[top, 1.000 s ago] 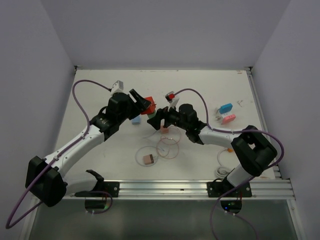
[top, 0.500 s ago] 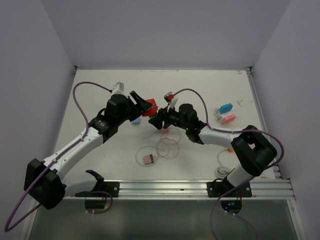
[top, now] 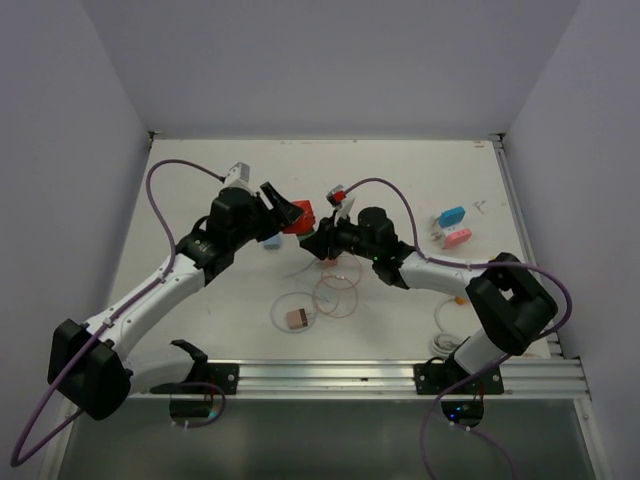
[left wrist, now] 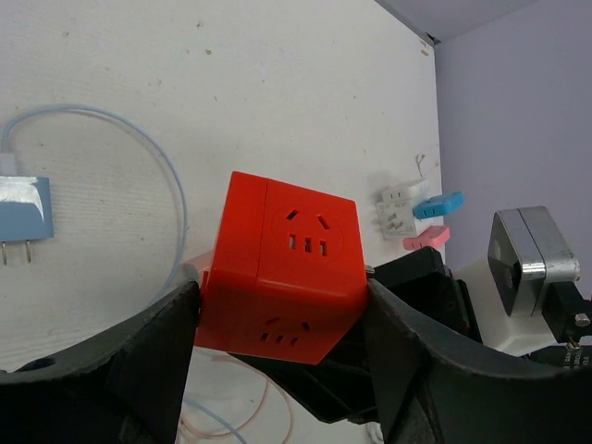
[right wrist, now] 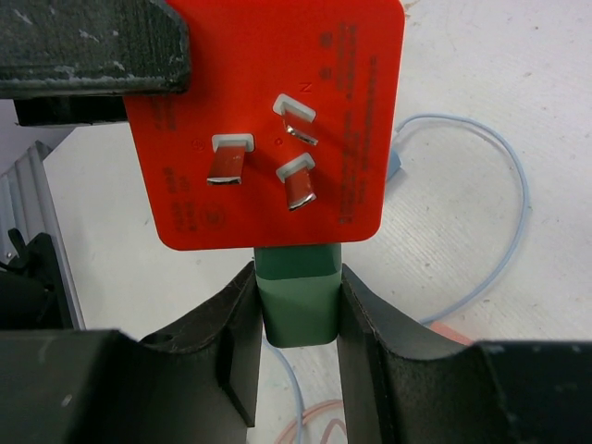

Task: Pull the plug off the socket

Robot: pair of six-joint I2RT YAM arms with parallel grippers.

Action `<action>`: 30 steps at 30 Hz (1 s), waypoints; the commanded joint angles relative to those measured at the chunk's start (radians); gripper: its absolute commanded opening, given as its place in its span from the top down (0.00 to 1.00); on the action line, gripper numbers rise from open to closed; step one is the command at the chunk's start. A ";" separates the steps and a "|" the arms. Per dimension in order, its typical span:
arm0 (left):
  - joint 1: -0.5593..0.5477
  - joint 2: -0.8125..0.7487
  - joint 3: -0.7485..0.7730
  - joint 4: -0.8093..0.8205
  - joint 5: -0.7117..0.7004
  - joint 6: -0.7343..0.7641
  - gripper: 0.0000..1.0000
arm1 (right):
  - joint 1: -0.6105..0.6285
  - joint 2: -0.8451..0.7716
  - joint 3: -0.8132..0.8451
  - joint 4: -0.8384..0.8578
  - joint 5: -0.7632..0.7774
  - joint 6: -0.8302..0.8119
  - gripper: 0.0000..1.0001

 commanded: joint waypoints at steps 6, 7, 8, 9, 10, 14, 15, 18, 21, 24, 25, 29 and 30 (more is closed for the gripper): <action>0.016 -0.017 0.061 -0.040 -0.048 0.193 0.20 | -0.003 -0.062 0.042 -0.058 -0.023 -0.061 1.00; 0.016 -0.011 0.061 -0.044 -0.048 0.201 0.18 | -0.003 -0.060 0.043 -0.064 -0.028 -0.063 1.00; 0.016 -0.007 0.059 -0.044 -0.047 0.216 0.15 | -0.003 -0.060 0.043 -0.064 -0.031 -0.063 1.00; 0.016 -0.001 0.058 -0.044 -0.045 0.222 0.14 | -0.003 -0.059 0.045 -0.064 -0.034 -0.063 1.00; 0.016 0.004 0.056 -0.045 -0.044 0.227 0.13 | -0.003 -0.060 0.045 -0.067 -0.035 -0.061 1.00; 0.016 0.021 0.042 -0.042 -0.025 0.223 0.12 | -0.003 -0.060 0.045 -0.069 -0.035 -0.060 1.00; 0.016 0.024 0.033 -0.042 -0.027 0.216 0.10 | -0.003 -0.060 0.045 -0.067 -0.037 -0.060 1.00; 0.016 0.024 0.012 -0.039 -0.047 0.181 0.07 | -0.003 -0.059 0.043 -0.063 -0.040 -0.057 1.00; 0.016 0.030 -0.002 -0.019 -0.048 0.169 0.06 | -0.003 -0.054 0.043 -0.058 -0.043 -0.051 1.00; 0.016 0.047 -0.002 -0.013 -0.039 0.167 0.07 | -0.003 -0.052 0.045 -0.057 -0.044 -0.047 1.00; 0.016 0.050 -0.001 -0.011 -0.038 0.167 0.09 | -0.003 -0.054 0.043 -0.057 -0.044 -0.046 1.00; 0.016 0.058 -0.011 0.002 -0.022 0.169 0.15 | -0.003 -0.054 0.043 -0.057 -0.046 -0.044 1.00; 0.016 0.059 -0.017 0.007 -0.019 0.169 0.16 | -0.003 -0.054 0.043 -0.055 -0.049 -0.043 1.00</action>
